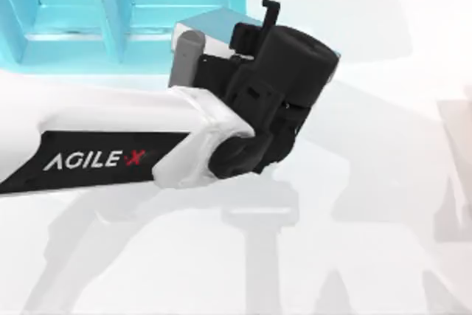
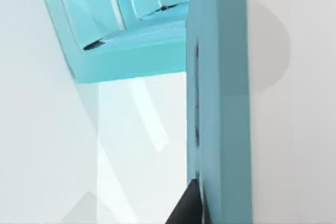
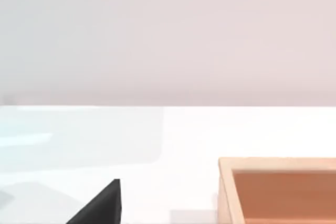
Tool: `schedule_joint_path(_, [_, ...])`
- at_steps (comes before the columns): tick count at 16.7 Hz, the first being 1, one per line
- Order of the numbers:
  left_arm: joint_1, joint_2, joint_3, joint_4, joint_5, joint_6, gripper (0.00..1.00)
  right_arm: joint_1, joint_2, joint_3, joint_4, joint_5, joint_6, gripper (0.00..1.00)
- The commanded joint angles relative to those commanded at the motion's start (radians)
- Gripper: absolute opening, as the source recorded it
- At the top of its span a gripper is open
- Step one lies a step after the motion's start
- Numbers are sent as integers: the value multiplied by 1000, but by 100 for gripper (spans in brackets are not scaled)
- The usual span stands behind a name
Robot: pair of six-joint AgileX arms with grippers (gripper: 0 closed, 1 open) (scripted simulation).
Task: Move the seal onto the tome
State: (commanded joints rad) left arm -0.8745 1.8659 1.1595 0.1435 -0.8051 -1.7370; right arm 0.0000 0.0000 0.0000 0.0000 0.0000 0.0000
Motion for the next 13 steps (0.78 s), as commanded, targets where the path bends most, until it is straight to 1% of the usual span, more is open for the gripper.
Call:
schedule_joint_path(2, [-98, 85, 41, -11, -123, -152, 0, 0, 0, 0, 0, 0, 0, 100])
schedule_joint_path(4, [-177, 159, 80, -17, -225, -279, 0, 0, 0, 0, 0, 0, 0, 100])
schedule_joint_path(7, [-256, 235, 127, -18, -329, -409, 0, 0, 0, 0, 0, 0, 0, 100])
schedule_joint_path(9, [-279, 258, 141, -18, -360, -447, 0, 0, 0, 0, 0, 0, 0, 100])
schedule_joint_path(13, [-280, 260, 143, -18, -362, -450, 0, 0, 0, 0, 0, 0, 0, 100])
